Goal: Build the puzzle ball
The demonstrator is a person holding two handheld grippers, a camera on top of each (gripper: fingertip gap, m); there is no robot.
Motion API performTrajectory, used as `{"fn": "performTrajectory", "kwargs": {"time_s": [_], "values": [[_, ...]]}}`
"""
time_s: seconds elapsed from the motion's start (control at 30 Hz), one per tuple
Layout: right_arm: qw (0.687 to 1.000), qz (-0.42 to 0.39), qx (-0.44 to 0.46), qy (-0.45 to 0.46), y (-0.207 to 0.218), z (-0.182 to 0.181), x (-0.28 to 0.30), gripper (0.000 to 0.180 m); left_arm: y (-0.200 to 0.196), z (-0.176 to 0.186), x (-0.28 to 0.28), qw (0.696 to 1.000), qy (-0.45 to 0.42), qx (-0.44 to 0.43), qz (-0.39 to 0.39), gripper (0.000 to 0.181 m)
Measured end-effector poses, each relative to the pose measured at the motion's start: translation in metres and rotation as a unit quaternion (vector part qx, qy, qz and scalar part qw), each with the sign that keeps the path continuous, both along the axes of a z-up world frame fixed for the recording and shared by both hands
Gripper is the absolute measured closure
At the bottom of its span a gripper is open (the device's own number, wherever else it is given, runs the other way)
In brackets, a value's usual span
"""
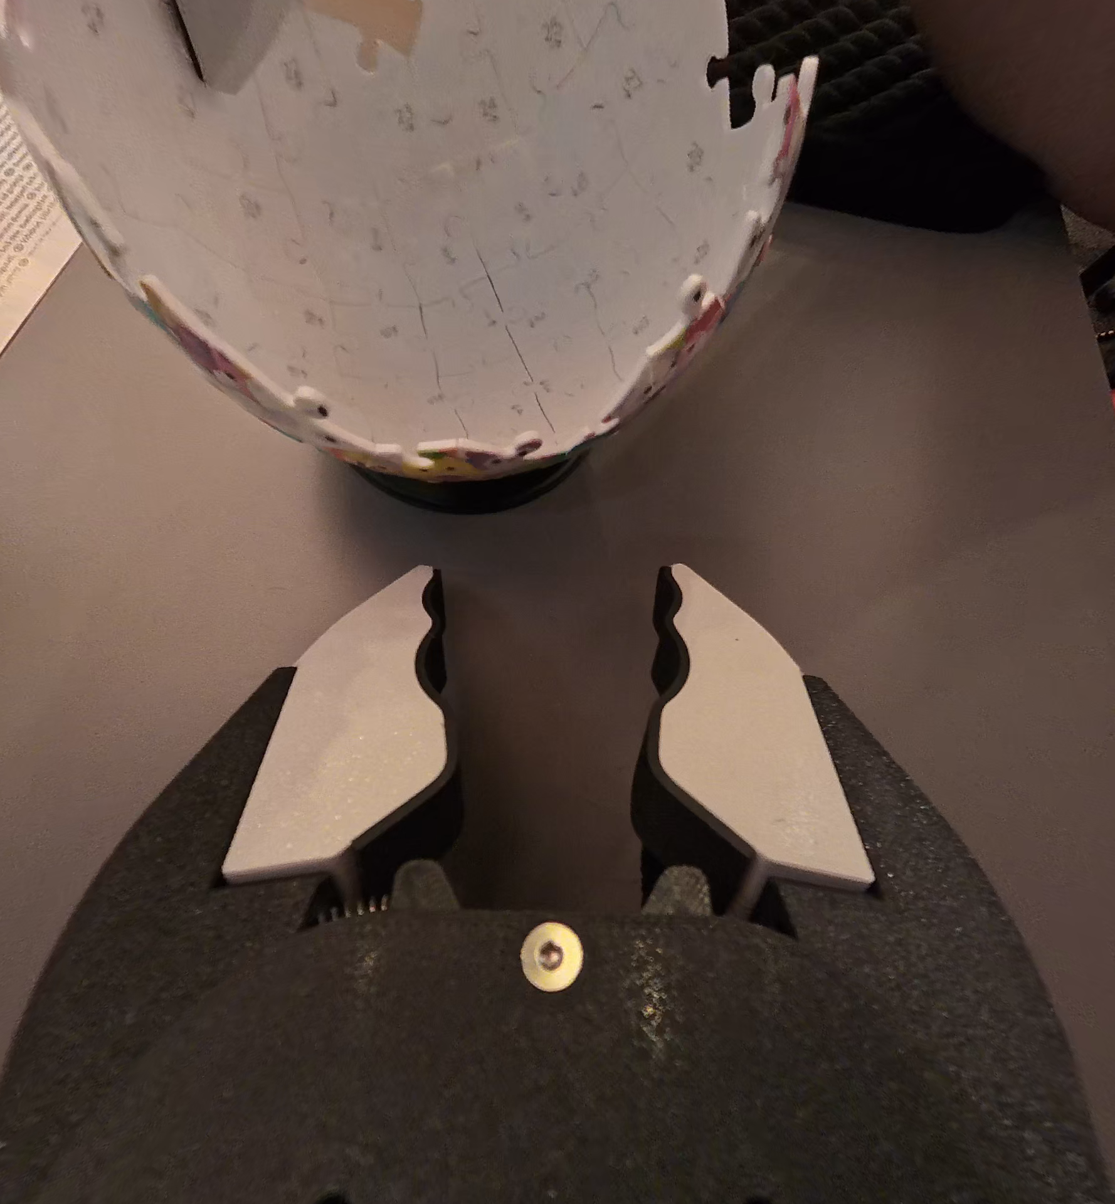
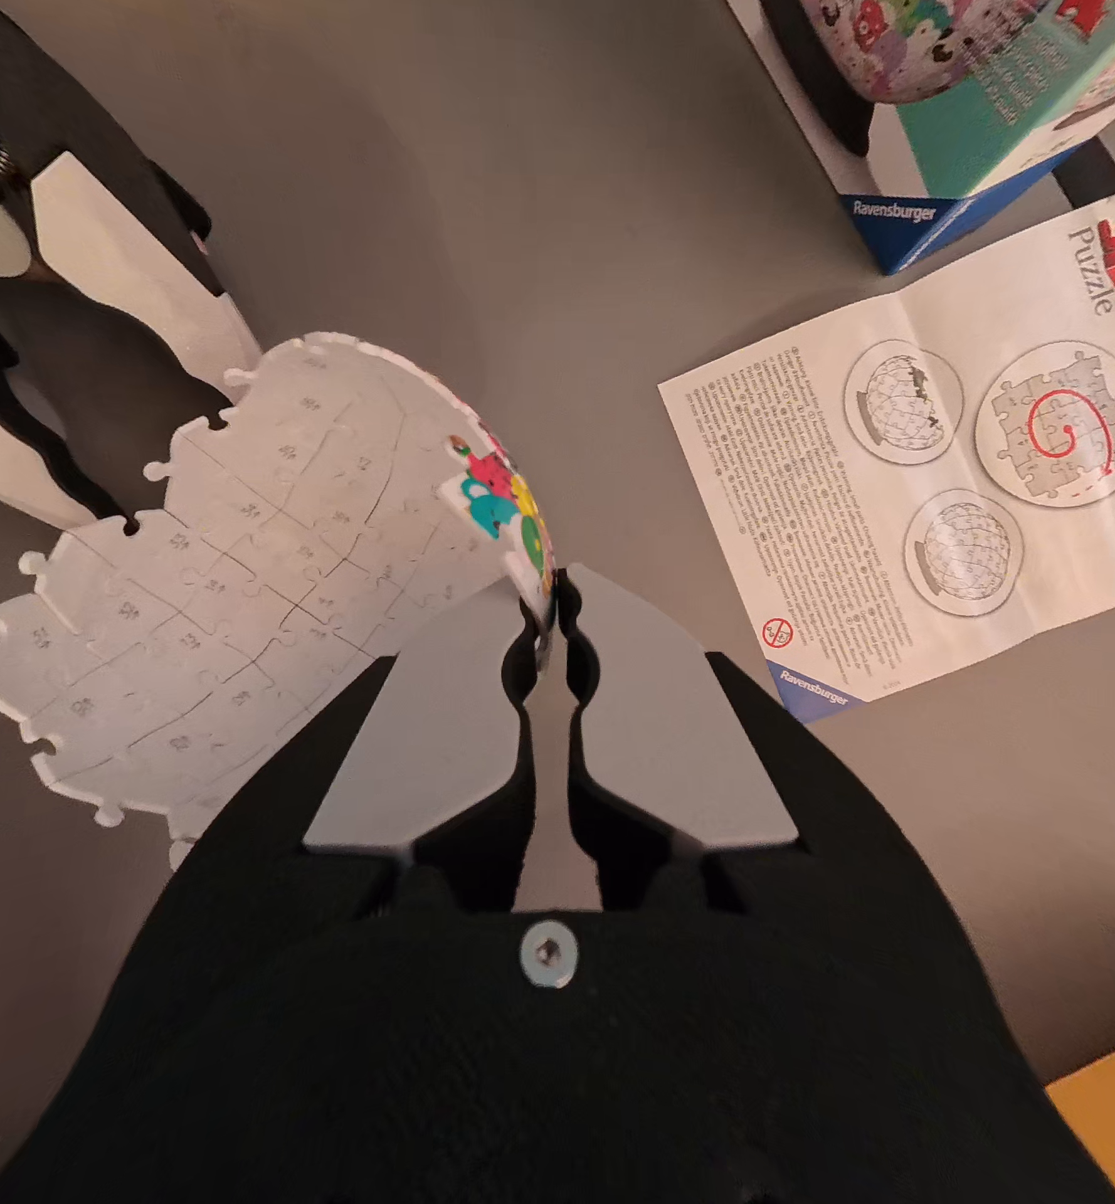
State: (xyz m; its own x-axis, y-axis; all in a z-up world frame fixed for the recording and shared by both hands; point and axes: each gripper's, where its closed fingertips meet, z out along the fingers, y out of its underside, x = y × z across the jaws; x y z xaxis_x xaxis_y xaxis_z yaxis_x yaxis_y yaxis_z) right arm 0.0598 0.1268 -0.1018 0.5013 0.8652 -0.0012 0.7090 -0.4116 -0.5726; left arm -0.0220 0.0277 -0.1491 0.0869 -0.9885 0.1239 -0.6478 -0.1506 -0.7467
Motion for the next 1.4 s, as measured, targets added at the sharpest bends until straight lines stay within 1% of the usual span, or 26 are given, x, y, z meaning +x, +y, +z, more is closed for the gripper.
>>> {"fn": "performTrajectory", "kwargs": {"time_s": [0.27,0.5,0.53,0.57,0.6,0.8,1.0,1.4], "values": [[1.0,-0.018,-0.005,-0.007,0.0,0.001,0.002,0.176,0.0,0.0,0.0,1.0,0.002,0.003,-0.001,0.119],[1.0,-0.002,0.008,-0.008,-0.002,0.0,0.001,0.176,0.0,-0.001,0.0,1.0,0.003,0.005,-0.001,0.119],[1.0,-0.003,0.016,-0.007,-0.001,0.002,0.001,0.174,0.0,-0.001,0.0,1.0,0.003,0.005,-0.001,0.119],[1.0,-0.004,0.021,-0.004,-0.002,0.004,0.002,0.162,0.0,-0.001,0.0,1.0,0.003,0.005,-0.001,0.119],[1.0,-0.005,0.02,-0.003,-0.004,0.006,0.004,0.157,0.0,-0.001,0.0,1.0,0.003,0.005,-0.001,0.119],[0.999,-0.035,-0.005,0.031,-0.012,0.013,0.018,0.159,-0.001,-0.001,0.0,1.0,0.002,0.005,-0.002,0.119],[0.999,-0.043,-0.028,0.0,-0.013,-0.001,0.019,0.164,0.0,-0.001,0.0,1.0,0.002,0.005,-0.001,0.119],[0.999,-0.045,-0.023,-0.014,-0.012,-0.005,0.015,0.173,0.0,-0.001,0.0,1.0,0.002,0.004,-0.001,0.119]]}}
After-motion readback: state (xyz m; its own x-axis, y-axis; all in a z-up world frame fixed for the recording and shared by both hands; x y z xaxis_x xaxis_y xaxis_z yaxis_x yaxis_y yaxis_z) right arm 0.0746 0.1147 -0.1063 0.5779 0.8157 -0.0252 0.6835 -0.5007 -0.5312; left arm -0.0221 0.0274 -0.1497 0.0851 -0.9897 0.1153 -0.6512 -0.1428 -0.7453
